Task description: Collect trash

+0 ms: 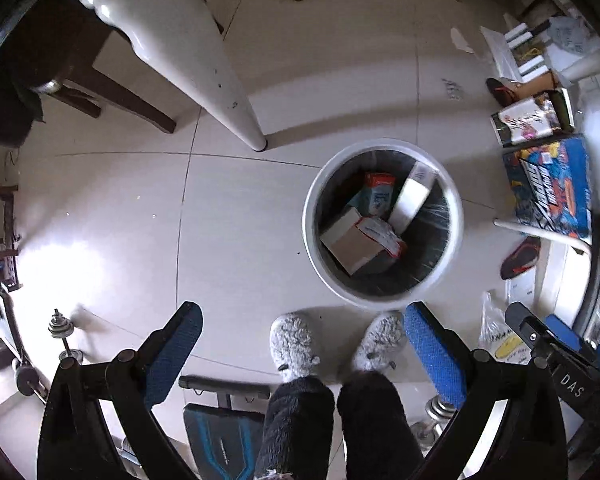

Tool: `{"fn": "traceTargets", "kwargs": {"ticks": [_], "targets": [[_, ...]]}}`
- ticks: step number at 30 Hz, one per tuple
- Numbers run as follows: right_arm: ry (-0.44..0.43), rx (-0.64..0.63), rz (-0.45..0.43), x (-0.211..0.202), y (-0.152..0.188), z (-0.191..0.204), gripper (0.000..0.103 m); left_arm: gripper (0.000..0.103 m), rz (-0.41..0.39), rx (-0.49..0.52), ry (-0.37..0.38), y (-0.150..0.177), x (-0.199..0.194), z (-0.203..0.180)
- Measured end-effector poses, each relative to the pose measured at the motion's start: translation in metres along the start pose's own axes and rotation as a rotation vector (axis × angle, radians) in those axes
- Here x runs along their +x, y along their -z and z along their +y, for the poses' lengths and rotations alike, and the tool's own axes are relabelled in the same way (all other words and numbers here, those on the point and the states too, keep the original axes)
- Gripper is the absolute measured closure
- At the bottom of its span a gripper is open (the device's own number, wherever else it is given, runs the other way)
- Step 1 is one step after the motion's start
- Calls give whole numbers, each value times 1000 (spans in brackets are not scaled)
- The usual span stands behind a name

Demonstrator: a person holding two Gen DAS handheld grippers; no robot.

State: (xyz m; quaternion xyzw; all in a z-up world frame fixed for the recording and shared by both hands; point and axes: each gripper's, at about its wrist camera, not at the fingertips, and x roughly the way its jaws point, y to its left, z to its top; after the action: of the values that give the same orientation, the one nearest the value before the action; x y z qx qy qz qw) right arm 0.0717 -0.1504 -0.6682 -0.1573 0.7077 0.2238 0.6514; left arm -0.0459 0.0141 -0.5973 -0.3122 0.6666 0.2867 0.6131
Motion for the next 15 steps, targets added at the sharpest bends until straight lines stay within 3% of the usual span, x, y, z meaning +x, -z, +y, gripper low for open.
{"fn": "traceTargets", "kwargs": {"ticks": [4,9,15], "targets": [[48,-59,-21,-54,15,3,2,0,-4,27,5,13,-45,-10],[65,-112,-48,-144,35,9,2,0,-45,58,15,37,-129,-11],[19,-138,-70,-264,61,11,2,0,-92,76,51,65,-230,-13]]}}
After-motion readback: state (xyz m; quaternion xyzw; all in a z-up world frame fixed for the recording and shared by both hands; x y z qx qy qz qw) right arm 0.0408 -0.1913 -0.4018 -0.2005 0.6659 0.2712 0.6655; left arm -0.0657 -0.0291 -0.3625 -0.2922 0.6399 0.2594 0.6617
